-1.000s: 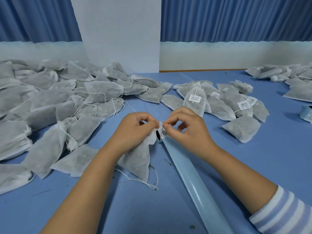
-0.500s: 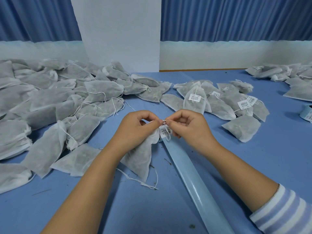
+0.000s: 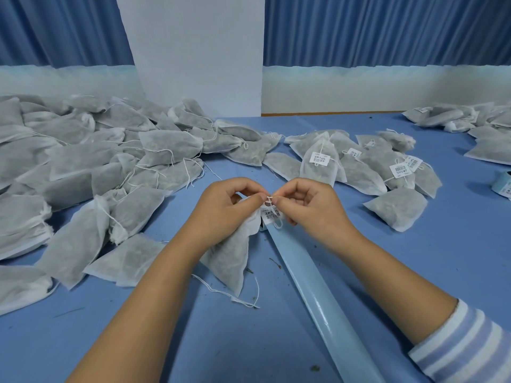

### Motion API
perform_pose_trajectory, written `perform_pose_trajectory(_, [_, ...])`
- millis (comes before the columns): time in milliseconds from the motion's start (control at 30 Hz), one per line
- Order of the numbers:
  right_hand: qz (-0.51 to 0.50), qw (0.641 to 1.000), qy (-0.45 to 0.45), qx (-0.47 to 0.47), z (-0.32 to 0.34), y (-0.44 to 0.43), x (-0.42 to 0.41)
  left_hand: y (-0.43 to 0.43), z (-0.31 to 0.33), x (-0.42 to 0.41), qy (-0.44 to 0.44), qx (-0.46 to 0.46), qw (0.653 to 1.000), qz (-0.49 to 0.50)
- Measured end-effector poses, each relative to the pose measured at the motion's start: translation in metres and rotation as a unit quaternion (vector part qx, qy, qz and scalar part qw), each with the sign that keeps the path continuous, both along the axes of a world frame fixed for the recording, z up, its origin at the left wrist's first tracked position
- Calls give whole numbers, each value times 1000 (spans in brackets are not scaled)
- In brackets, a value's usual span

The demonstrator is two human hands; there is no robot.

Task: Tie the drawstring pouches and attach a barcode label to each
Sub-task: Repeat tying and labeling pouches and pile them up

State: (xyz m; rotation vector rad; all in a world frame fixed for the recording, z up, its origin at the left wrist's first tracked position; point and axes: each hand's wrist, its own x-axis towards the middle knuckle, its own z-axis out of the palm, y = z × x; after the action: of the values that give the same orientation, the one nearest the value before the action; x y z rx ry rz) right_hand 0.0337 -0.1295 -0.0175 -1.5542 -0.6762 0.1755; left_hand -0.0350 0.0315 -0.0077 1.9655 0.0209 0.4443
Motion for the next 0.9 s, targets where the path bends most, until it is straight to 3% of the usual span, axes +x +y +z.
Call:
perform_pose_trajectory(167, [4,1000,-19,-9,2,0,-3,-2,2,-1,53,-13,998,-26])
perform_pose_trajectory(367, [1,996,-73,-46,0,1,-4,0,3,-3,144,-105,981,-75])
perform_pose_trajectory(533, [-25,993,-111,-36,-2,1,-6,-1,4,0,138,-184,971,-62])
perform_pose_trajectory(667, [-65,979,-193,-31,-3,0,-9,0,5,0,120,-210,970,-19])
perform_pose_trajectory(900, [-104,959,-262,-23,-5,3,-12,-3,4,0,115,-169,979,-7])
